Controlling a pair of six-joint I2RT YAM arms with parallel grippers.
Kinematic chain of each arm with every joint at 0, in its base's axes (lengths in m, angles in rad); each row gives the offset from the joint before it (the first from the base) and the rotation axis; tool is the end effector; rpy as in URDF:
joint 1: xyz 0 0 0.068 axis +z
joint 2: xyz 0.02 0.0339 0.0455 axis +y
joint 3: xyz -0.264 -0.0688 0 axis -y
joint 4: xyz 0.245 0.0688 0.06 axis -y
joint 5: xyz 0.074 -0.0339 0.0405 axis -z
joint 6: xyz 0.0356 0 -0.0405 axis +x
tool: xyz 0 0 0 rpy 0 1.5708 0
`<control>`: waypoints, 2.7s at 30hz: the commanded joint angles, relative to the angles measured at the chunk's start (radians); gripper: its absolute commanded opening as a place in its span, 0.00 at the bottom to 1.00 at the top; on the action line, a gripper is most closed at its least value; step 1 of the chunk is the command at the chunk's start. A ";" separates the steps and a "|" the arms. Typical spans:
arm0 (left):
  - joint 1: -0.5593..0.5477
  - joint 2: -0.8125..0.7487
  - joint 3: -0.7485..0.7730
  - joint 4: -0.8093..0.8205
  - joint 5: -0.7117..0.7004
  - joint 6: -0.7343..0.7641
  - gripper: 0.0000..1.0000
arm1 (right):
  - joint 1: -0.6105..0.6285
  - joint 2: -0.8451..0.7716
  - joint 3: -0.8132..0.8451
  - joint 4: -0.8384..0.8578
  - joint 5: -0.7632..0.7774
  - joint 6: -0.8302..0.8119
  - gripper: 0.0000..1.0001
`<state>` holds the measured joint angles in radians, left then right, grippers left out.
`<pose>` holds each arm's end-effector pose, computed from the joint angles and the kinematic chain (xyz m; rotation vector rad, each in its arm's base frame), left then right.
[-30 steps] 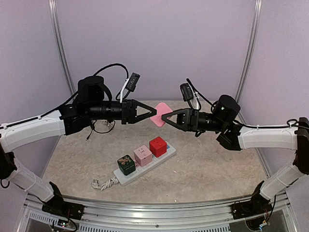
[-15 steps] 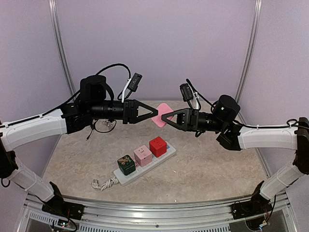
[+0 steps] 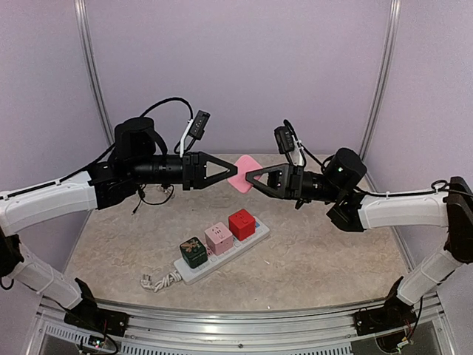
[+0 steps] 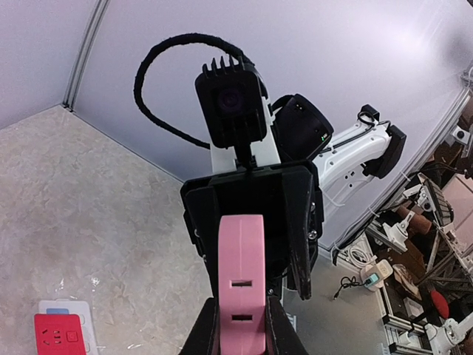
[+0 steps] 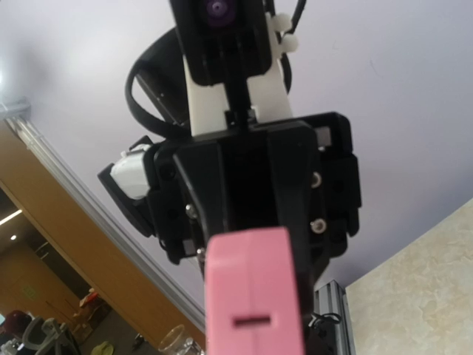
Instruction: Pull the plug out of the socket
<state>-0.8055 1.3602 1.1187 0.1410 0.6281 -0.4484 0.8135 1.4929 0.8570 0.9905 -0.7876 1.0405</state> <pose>0.2061 -0.2448 0.3610 0.8397 1.6771 -1.4280 0.2050 0.2536 0.3139 -0.6789 1.5014 1.9786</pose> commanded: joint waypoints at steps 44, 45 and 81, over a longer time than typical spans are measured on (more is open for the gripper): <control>0.291 -0.067 -0.021 -0.381 -0.481 0.166 0.00 | -0.020 -0.181 -0.013 -0.414 0.058 -0.347 0.77; 0.305 -0.052 -0.018 -0.376 -0.460 0.162 0.00 | -0.022 -0.184 -0.012 -0.442 0.071 -0.364 0.78; 0.012 -0.013 -0.035 -0.052 -0.185 0.063 0.00 | -0.018 -0.034 0.005 -0.291 0.053 -0.223 0.59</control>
<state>-0.7868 1.3437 1.0557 0.0574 0.4381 -0.3824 0.7959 1.4551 0.8597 0.6876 -0.7303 0.8143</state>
